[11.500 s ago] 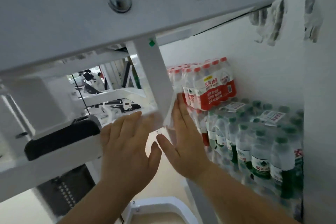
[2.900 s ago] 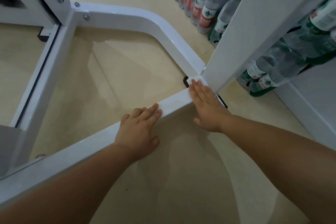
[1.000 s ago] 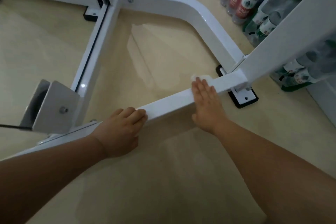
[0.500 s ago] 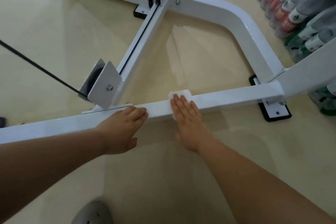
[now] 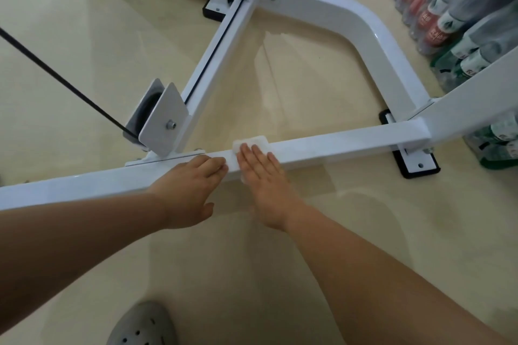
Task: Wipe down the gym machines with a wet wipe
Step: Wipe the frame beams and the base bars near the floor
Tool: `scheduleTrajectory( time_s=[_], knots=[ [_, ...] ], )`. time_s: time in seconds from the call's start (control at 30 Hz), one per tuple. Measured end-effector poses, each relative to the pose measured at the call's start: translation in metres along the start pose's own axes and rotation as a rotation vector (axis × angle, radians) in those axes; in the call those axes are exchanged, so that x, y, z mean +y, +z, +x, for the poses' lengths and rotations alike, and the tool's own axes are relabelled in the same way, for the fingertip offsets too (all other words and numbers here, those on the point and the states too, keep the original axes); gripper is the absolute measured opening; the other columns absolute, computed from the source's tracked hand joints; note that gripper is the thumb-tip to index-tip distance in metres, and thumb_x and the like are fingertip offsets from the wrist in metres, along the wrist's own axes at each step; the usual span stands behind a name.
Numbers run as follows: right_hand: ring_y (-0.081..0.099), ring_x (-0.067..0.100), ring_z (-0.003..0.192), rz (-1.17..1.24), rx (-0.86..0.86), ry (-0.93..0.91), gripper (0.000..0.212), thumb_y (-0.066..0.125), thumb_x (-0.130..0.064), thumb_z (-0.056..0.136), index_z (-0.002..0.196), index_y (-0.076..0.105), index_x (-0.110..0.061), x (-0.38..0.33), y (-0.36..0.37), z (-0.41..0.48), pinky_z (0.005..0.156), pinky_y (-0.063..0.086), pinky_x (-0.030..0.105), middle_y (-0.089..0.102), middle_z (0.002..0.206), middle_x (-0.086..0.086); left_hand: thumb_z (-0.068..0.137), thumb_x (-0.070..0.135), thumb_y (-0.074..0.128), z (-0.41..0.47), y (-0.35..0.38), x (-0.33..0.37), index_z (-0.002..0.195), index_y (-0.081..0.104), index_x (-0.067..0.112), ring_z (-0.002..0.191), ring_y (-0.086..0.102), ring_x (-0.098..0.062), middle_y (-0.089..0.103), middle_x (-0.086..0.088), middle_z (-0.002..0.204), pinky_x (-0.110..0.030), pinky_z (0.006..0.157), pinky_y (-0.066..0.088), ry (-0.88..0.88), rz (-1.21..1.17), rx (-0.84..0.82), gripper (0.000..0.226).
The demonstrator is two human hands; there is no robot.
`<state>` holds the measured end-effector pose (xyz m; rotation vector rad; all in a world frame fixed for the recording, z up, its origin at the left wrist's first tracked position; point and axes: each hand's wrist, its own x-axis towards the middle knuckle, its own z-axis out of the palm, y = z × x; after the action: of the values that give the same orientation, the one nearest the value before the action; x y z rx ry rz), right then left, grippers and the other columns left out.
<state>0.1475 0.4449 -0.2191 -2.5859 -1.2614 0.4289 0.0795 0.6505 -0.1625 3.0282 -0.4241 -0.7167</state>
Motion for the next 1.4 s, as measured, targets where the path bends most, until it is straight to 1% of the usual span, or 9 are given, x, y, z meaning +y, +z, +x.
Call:
scheduleTrajectory(
  time_s=[0.1,0.27,0.37,0.53,0.63,0.73,0.87,1.1,1.4],
  knots=[
    [-0.013,0.028,0.154,-0.103,0.068,0.206,0.110,0.068,-0.024,0.079,0.160,-0.005,-0.006,0.048,-0.009,-0.009,0.122,-0.018,0.036,-0.009,0.169,0.012,0.091,0.050,0.055,-0.007,0.004,-0.010,0.160,0.020,0.013,0.150,0.018,-0.027,0.017,-0.006,0.166,-0.039,0.123,0.024,-0.019,-0.021,-0.020,0.085],
    [-0.017,0.032,0.155,0.037,0.139,0.836,0.104,0.062,-0.024,0.086,0.161,-0.009,-0.007,0.085,-0.032,-0.031,0.127,-0.006,0.047,-0.017,0.169,0.011,0.090,0.051,0.055,-0.014,0.007,-0.012,0.161,0.013,0.015,0.150,0.013,-0.026,0.009,-0.005,0.167,-0.040,0.122,0.024,-0.033,0.017,-0.058,0.089],
    [-0.019,0.036,0.154,0.019,0.104,0.664,0.105,0.060,-0.024,0.086,0.159,-0.012,-0.003,0.038,-0.019,-0.008,0.124,-0.011,0.047,-0.020,0.167,0.016,0.088,0.050,0.054,-0.008,0.000,-0.002,0.156,0.029,0.010,0.142,0.028,-0.030,0.025,-0.010,0.160,-0.043,0.114,0.037,-0.048,0.054,-0.054,0.083],
    [-0.028,0.019,0.152,-0.017,-0.065,0.086,0.086,0.040,-0.009,0.094,0.159,-0.016,-0.013,-0.008,-0.010,0.008,0.122,-0.022,0.036,-0.028,0.165,0.002,0.087,0.037,0.049,0.011,-0.028,0.015,0.110,0.060,0.016,0.098,0.049,-0.023,0.046,-0.001,0.104,-0.035,0.075,0.046,-0.115,0.106,-0.045,0.032],
    [-0.024,0.022,0.154,-0.044,-0.027,0.280,0.099,0.053,-0.028,0.091,0.160,-0.015,-0.012,0.045,-0.023,-0.004,0.123,-0.018,0.037,-0.027,0.166,0.005,0.092,0.036,0.046,0.025,-0.046,0.023,0.106,0.059,0.018,0.086,0.043,-0.020,0.040,0.002,0.095,-0.033,0.070,0.037,-0.151,0.112,-0.063,0.026],
    [-0.021,0.026,0.155,0.098,0.092,0.672,0.105,0.057,-0.044,0.089,0.160,-0.011,-0.007,0.098,-0.044,-0.028,0.125,-0.015,0.041,-0.022,0.168,0.010,0.089,0.037,0.051,0.039,-0.046,0.037,0.134,0.048,0.022,0.111,0.046,-0.022,0.047,-0.002,0.128,-0.039,0.087,0.049,-0.073,0.006,-0.006,0.048],
    [-0.023,0.030,0.154,0.347,0.217,0.879,0.097,0.050,-0.043,0.096,0.159,-0.011,-0.002,0.106,-0.052,-0.025,0.125,-0.012,0.043,-0.022,0.167,0.016,0.089,0.044,0.055,0.056,-0.047,0.075,0.159,-0.002,0.032,0.144,0.017,-0.033,0.002,-0.006,0.165,-0.043,0.114,0.036,-0.084,-0.071,-0.152,0.091],
    [-0.024,0.032,0.153,0.757,0.445,0.991,0.099,0.054,-0.032,0.097,0.155,-0.020,0.002,0.065,-0.034,-0.007,0.126,-0.008,0.041,-0.034,0.162,0.015,0.084,0.036,0.059,0.105,-0.067,0.108,0.160,0.001,0.016,0.143,0.019,-0.030,0.000,-0.004,0.167,-0.039,0.117,0.033,0.049,-0.031,-0.127,0.098],
    [-0.024,0.033,0.153,0.900,0.640,1.183,0.106,0.059,-0.033,0.096,0.154,-0.023,-0.001,0.160,-0.076,-0.021,0.127,0.009,0.046,-0.038,0.161,0.009,0.077,0.039,0.062,0.123,-0.076,0.123,0.158,0.009,0.010,0.129,0.027,-0.033,0.009,-0.006,0.157,-0.038,0.104,0.045,0.029,0.071,-0.239,0.101]
  ],
)
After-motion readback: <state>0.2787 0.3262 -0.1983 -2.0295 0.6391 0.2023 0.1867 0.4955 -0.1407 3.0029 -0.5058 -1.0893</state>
